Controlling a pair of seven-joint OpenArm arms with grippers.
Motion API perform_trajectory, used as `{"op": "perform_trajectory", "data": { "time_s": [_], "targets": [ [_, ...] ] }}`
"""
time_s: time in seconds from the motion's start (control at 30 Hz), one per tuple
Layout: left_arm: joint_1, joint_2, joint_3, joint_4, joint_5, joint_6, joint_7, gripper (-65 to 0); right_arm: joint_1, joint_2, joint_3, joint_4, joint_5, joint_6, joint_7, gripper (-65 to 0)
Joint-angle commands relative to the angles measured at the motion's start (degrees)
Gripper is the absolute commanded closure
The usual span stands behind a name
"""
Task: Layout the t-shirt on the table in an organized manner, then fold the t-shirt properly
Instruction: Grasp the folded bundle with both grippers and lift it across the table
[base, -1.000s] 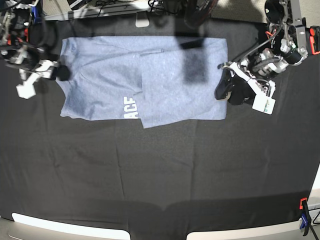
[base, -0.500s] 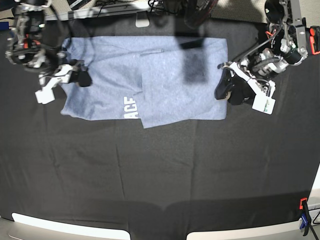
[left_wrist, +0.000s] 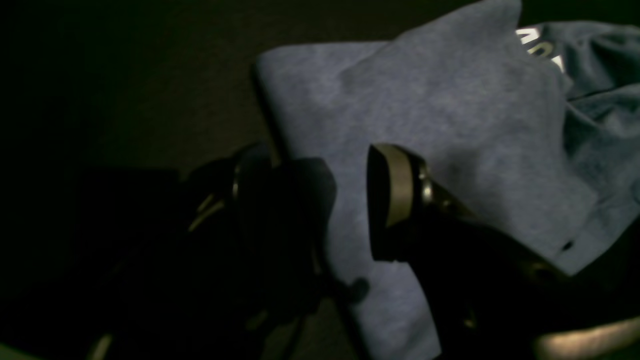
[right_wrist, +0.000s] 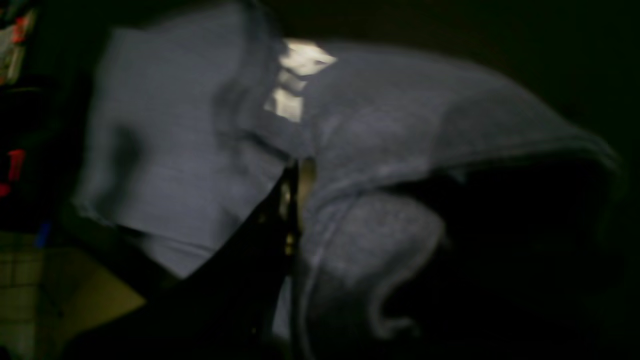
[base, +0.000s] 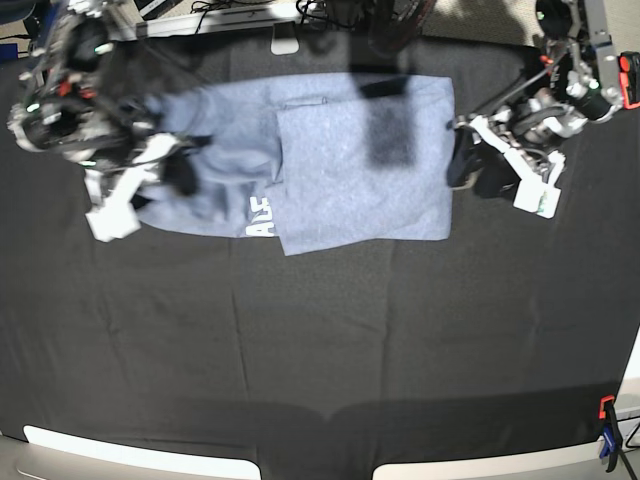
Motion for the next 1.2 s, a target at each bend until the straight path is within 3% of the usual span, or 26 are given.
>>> {"op": "perform_trajectory", "data": {
  "time_s": [0.0,0.2,0.43,0.53,0.67,0.83,0.93,1.0,1.07,1.17],
  "targets": [
    [-0.44,-0.39,-0.90,1.16,-1.01,-0.59,-1.31,-28.3,0.46,-0.90,-1.01,2.93,1.53,0.17,1.22,0.0],
    [-0.44,-0.39,-6.82,1.16,-1.11,-0.59,-0.52,-28.3,0.66,-8.13,-16.17,7.72,-8.66,-3.17,6.21,0.0],
    [1.36,-3.30,-14.38,1.16,-9.22,-0.63,0.35,-28.3,1.84,-14.12,-35.69,7.65,-26.64,-10.27,12.90,0.0],
    [3.19,-5.11,-16.31,1.16,-10.56,-0.63,0.37,-28.3,3.15,-16.39,-40.89,7.41,-31.12,-12.72,14.23,0.0],
    [5.46,-6.23,-17.92,1.18,-13.09,-0.63,0.39,-28.3,4.33,-18.82,-44.59,4.33,-33.83,-13.66,17.07,0.0],
    [6.34,-6.21,-18.43,1.16,-13.09,-1.07,1.38,-28.3,7.56,-18.82,-47.56,-3.98,-31.52,-13.66,18.45,-2.4],
    [6.29,-6.23,-18.43,1.16,-13.07,-1.05,1.22,-28.3,9.01,-18.82,-49.13,-7.48,-23.69,-13.42,18.60,-19.6],
    [6.19,-6.23,-18.43,1.16,-13.07,-1.05,1.18,-28.3,9.20,-18.82,-49.81,-8.04,-15.74,-10.45,18.62,-25.4],
    [6.21,-6.23,-18.43,1.16,-13.05,-1.07,0.48,-28.3,9.20,-18.82,-49.75,-8.02,-8.50,-6.54,18.49,-25.6],
    [6.19,-6.23,-18.43,1.16,-13.07,-1.05,0.35,-28.3,9.25,-18.82,-49.70,-7.58,-0.90,-3.82,17.00,-25.6]
  ]
}}
